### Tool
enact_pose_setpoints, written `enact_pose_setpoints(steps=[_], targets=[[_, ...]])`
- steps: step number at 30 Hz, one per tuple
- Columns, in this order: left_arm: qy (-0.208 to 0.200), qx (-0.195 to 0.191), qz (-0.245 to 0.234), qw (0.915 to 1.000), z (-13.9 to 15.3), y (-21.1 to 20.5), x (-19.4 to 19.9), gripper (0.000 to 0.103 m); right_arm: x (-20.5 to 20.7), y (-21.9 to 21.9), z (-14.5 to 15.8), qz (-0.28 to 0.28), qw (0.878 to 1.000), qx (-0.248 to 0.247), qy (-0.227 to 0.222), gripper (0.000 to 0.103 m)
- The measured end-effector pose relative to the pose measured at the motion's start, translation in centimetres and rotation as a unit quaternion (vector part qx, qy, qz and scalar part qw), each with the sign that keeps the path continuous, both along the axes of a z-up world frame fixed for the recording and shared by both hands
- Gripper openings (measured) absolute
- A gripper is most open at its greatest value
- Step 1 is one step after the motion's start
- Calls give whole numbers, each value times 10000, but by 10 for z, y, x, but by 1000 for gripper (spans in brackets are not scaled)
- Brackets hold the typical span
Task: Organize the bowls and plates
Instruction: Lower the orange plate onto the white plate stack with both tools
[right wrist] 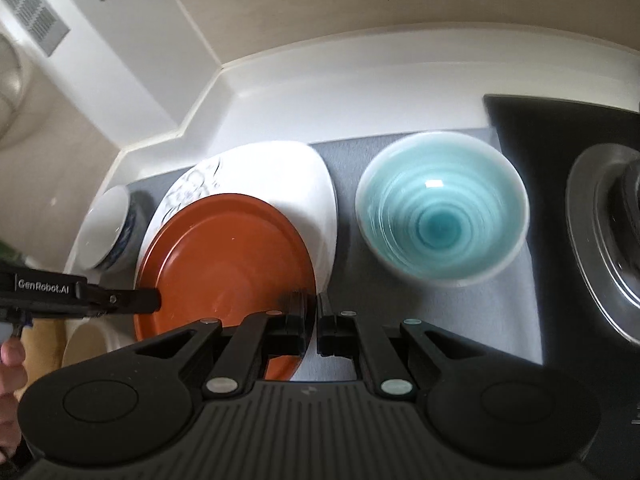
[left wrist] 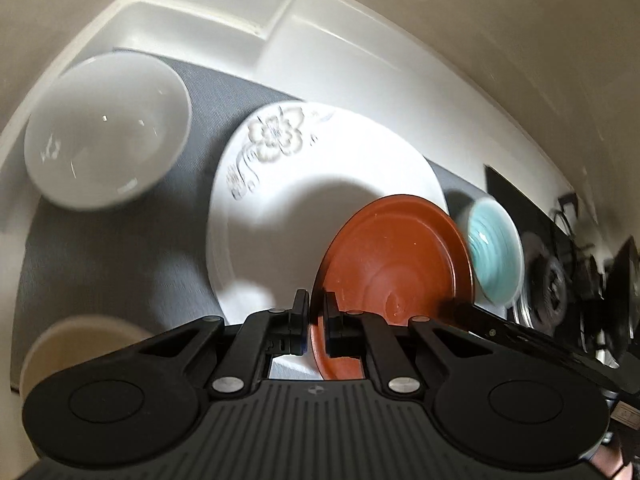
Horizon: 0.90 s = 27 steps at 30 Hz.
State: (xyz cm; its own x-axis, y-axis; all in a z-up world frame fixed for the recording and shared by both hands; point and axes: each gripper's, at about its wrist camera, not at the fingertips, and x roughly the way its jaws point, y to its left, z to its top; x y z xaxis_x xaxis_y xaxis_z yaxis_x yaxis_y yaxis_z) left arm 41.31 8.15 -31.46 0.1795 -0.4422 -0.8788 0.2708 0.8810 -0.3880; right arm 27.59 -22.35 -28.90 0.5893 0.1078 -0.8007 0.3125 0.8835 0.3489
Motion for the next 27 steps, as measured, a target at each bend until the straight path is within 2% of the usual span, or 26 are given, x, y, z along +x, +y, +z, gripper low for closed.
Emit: enact_pose_setpoints(steps=[4,11,14,16,18,20,24,27], targets=[[-98,158,144,9997,-7,-2,11,7,19,8,-4,144,9995,-296,8,6],[-205,430,235,9986,-22,-4,30,7,46,17,-18,222,9982,-537,-112,6],[-216,375,197,9989,-26,-3,34,7,53,21,-20,271,9964,-781,-165,6],[-199,395,119,9990,-25,-3,36,7,56,18,-22,299,9962,-793,-221,6],[-148,323,246,9991,-22,5,35,12,56,14,-23,281,9969,-696,-251,8],[-320,361,315,9983,-15,13,29,14,52,10,-20,209,9968,-713,-295,16],[-675,276,237,9971,-1,22,15,14,35,6,-12,272,9960,-678,-518,16],[-770,133,-101,9969,0,11,11,14,32,14,-13,576,9941,-787,-478,5]])
